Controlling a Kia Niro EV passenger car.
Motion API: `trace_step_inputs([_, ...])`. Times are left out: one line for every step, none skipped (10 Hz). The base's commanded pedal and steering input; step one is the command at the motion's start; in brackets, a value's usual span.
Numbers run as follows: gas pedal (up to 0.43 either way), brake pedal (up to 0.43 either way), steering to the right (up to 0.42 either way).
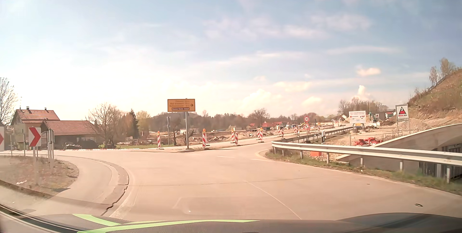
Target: Follow the waypoints while adhering to traffic rules and regulations
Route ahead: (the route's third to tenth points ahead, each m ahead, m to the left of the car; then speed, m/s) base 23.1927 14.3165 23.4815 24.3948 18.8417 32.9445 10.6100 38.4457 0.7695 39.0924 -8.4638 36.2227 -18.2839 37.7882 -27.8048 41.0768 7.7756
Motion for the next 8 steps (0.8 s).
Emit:
trace_step_inputs([0.079,0.0,-0.104])
trace_step_inputs([0.079,0.0,-0.119])
trace_step_inputs([0.079,0.0,-0.129])
trace_step_inputs([0.079,0.0,-0.138])
trace_step_inputs([0.079,0.0,-0.146])
trace_step_inputs([0.079,0.0,-0.16])
trace_step_inputs([0.079,0.0,-0.169])
trace_step_inputs([0.079,0.0,-0.182])
